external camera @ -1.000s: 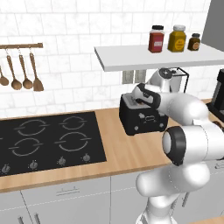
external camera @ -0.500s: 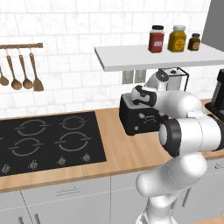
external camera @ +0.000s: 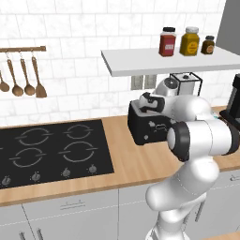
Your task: Start the toaster. Once the lever pops up, take the bread to the plate on the dining counter.
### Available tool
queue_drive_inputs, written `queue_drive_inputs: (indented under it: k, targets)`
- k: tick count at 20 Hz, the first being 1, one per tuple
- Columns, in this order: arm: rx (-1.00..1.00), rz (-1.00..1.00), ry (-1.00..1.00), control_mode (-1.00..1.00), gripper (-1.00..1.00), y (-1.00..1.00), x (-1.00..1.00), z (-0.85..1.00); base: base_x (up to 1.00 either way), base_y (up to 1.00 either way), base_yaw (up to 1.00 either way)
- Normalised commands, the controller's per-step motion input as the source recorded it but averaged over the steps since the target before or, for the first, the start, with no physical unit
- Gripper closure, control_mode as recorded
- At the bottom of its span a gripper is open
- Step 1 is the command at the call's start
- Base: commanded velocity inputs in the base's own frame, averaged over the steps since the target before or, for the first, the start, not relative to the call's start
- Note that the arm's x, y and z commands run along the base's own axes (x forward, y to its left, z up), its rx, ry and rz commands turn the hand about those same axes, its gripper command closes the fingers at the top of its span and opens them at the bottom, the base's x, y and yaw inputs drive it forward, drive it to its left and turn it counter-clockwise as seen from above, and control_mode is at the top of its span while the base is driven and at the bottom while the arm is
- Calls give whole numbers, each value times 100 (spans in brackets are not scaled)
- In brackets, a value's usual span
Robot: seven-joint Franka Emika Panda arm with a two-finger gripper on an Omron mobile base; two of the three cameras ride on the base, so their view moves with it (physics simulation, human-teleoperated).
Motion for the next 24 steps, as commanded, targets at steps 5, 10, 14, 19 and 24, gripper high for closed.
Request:
queue_drive_inputs:
  k: [5,10,14,19,24]
  targets:
    - [0,0,1,-100,100,2,18,-3,0,0,0]
    - [0,0,0,-100,100,0,0,0,0,0,0]
    - [0,0,-1,-100,100,0,-9,1,0,0,0]
    - [0,0,-10,-100,100,0,-34,55,0,0,0]
    - [0,0,-8,-100,100,0,-36,78,0,0,0]
